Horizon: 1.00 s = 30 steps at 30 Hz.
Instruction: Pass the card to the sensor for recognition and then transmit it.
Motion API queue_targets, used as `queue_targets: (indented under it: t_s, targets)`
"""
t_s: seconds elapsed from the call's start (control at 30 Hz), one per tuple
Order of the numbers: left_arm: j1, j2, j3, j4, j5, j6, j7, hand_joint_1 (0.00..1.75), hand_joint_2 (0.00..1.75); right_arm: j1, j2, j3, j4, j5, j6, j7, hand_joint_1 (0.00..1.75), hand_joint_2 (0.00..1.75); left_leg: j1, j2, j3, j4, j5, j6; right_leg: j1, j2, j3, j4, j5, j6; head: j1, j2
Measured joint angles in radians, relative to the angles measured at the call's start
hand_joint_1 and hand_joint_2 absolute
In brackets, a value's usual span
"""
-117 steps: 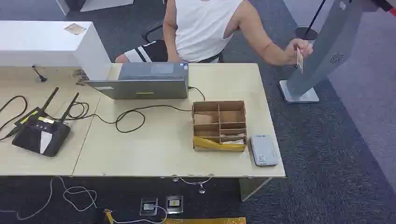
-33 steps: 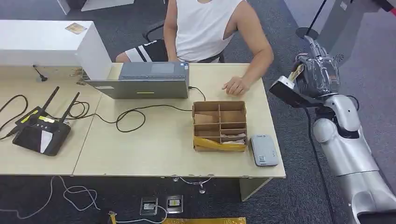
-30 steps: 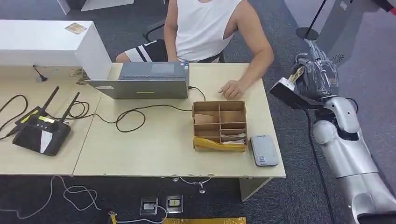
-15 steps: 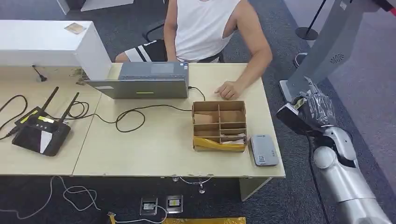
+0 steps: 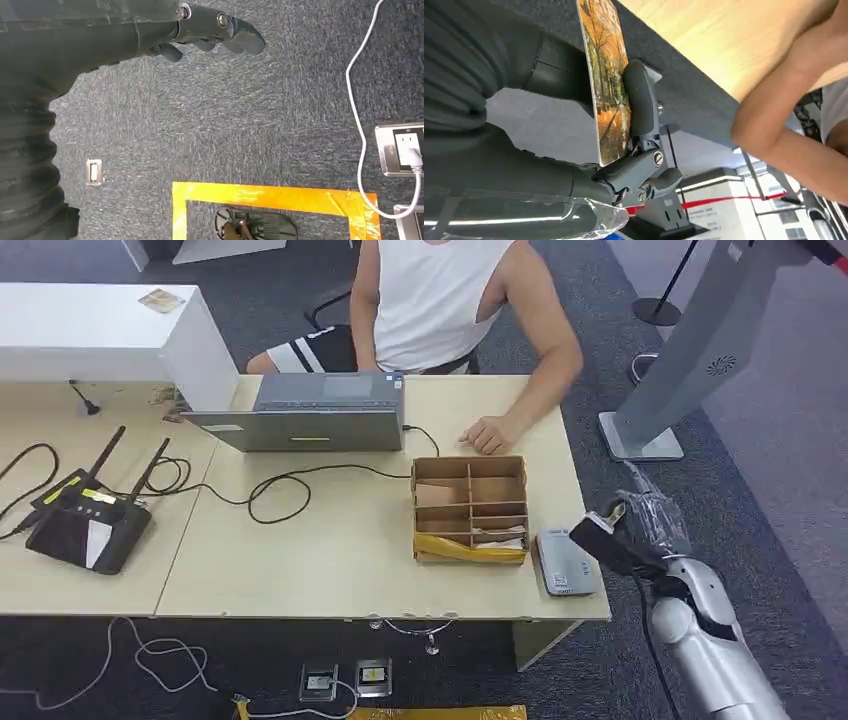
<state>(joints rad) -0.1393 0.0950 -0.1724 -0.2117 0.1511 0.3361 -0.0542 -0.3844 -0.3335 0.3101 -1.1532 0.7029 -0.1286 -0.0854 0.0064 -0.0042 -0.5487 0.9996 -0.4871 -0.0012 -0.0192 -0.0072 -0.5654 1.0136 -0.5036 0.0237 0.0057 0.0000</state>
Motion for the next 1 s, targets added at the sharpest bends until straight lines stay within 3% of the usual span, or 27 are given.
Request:
queue_targets:
  t_s: [0.43,1.0]
  targets:
    - [0.000,0.000,-0.015,0.000,-0.003,0.000,0.002,0.00,1.75,0.039,0.047,0.021,0.032,0.036,-0.021,0.006,1.75,1.75,0.000,0.000,0.000,0.000,0.000,0.000,0.000,0.000,0.000,0.000,0.000,0.000,0.000,0.000]
    - [0.000,0.000,-0.024,0.000,-0.007,-0.005,0.002,0.00,1.75,0.028,0.069,0.040,0.075,0.045,-0.024,0.002,1.75,1.75,0.000,0.000,0.000,0.000,0.000,0.000,0.000,0.000,0.000,0.000,0.000,0.000,0.000,0.000]
